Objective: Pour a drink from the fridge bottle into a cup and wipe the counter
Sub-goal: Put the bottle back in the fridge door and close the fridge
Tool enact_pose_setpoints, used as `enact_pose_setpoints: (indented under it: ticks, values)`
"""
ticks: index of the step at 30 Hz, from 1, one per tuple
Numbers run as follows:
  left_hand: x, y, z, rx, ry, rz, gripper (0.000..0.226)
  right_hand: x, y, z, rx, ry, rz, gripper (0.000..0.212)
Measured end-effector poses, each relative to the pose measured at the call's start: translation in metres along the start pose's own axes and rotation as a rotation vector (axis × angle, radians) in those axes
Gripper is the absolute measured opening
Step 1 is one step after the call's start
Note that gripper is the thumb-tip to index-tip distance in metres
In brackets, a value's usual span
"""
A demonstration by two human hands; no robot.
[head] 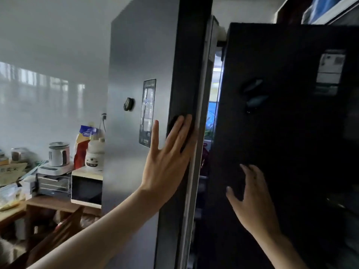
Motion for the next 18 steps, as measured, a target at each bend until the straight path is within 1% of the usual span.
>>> enact_pose_setpoints:
  ticks: [3,5,7,9,11,14,18]
  values:
    - [0.009,0.029,0.001,0.085,-0.080,-0.139,0.071,0.026,-0.010,0.014,0.001,0.030,-0.121,0.085]
    - [0.017,0.051,0.005,0.109,-0.182,-0.226,0.072,0.039,-0.011,0.024,0.005,0.018,-0.214,0.089]
    - [0.033,0.071,0.015,0.103,-0.239,-0.308,0.078,0.051,-0.007,0.035,-0.027,0.023,-0.290,0.092]
    - [0.047,0.089,0.024,0.096,-0.256,-0.351,0.088,0.059,0.000,0.047,-0.056,0.015,-0.331,0.092]
    - [0.057,0.106,0.031,0.096,-0.267,-0.380,0.090,0.066,0.011,0.057,-0.054,-0.006,-0.354,0.090]
    - [0.060,0.132,0.034,0.112,-0.258,-0.396,0.083,0.071,0.031,0.067,-0.055,0.004,-0.385,0.087]
    - [0.064,0.162,0.040,0.130,-0.206,-0.390,0.069,0.077,0.057,0.072,-0.008,0.044,-0.401,0.092]
Point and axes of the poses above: each hand's wrist, its own z-axis towards the middle knuckle, its own y-axis out of the palm, x = y × z, the point moved 1 cm from there along z, towards the middle knuckle, and after that the axes turned 4 degrees about -z, right-handed, at the moved point
